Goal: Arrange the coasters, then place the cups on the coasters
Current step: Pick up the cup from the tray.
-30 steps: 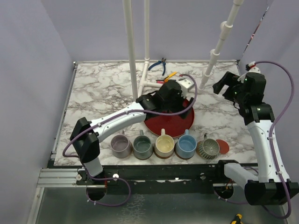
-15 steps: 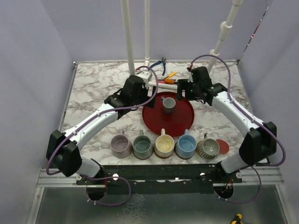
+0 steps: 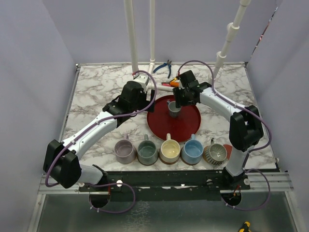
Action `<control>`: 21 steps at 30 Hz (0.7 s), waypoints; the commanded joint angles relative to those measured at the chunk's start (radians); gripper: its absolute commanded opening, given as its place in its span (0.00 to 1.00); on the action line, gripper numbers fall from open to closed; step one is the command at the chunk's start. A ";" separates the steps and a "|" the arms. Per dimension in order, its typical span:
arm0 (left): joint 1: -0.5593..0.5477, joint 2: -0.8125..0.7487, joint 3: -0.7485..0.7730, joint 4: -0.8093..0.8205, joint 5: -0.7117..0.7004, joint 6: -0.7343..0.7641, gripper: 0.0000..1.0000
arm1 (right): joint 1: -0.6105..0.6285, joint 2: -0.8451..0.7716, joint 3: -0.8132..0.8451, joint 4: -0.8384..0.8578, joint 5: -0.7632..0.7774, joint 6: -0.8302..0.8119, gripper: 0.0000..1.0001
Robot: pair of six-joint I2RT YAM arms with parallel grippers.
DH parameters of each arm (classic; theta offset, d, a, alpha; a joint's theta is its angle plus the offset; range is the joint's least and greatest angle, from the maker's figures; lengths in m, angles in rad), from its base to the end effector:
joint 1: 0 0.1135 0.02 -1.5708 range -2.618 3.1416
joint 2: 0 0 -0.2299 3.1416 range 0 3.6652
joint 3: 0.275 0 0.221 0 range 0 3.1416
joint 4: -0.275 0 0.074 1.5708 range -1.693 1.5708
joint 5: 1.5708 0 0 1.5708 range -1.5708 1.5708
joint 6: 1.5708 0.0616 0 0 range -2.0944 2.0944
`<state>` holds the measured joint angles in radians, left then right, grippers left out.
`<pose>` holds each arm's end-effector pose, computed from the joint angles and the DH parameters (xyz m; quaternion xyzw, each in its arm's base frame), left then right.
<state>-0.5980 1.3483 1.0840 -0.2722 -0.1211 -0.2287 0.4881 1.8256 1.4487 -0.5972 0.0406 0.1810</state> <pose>0.2574 -0.1664 0.2710 0.1299 0.8584 -0.1501 0.4731 0.3315 0.1732 0.2014 -0.1403 0.9453 0.0782 0.2840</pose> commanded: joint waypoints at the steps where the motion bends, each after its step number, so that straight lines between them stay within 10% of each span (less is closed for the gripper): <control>1: -0.004 -0.022 -0.013 0.025 -0.012 -0.018 0.99 | 0.013 0.033 0.028 -0.038 0.072 -0.016 0.50; 8: -0.015 0.015 -0.001 0.014 -0.043 -0.041 0.95 | 0.015 -0.020 -0.001 -0.028 0.109 0.038 0.01; 21: -0.244 0.108 0.207 0.006 -0.083 -0.222 0.94 | 0.022 -0.376 -0.046 -0.263 0.372 0.207 0.00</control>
<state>-0.7788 1.4063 1.2098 -0.2764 -0.1883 -0.3573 0.5049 1.5726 1.4353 -0.7509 0.2783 0.3149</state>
